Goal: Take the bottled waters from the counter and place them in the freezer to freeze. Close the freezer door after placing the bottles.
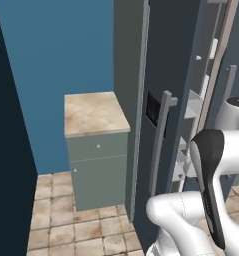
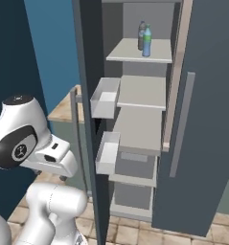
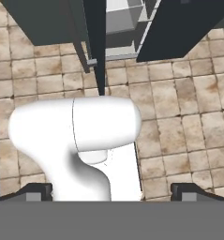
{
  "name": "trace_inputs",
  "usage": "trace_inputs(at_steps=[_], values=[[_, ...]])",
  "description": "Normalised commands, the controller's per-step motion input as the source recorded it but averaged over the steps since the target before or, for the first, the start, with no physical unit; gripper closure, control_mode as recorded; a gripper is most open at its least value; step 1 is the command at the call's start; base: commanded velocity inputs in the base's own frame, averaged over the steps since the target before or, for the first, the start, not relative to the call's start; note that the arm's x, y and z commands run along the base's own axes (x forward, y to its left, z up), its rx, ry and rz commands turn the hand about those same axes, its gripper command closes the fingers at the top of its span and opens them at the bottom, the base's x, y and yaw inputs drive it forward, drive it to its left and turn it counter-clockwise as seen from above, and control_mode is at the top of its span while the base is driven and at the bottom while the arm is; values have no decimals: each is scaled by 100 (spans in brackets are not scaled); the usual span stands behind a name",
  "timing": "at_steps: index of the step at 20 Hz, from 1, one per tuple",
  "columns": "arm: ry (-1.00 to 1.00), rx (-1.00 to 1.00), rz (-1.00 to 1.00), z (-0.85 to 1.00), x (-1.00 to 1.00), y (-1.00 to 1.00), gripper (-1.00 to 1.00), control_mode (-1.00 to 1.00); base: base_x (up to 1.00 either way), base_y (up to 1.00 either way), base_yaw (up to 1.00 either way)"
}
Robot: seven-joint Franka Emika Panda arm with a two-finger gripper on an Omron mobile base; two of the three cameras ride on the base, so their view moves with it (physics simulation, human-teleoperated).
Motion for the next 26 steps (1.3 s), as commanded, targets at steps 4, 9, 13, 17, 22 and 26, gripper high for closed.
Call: trace_inputs(at_steps=[4,9,13,17,22,26], values=[[0,0,0,0,0,0,-100,100,2,-22,0],[0,0,0,0,0,0,-100,100,11,-8,0],[0,0,0,0,0,0,-100,100,9,0,0],[0,0,0,0,0,0,-100,100,1,0,0],[0,0,0,0,0,0,-100,100,0,0,0],[0,0,0,0,0,0,-100,100,1,0,0]])
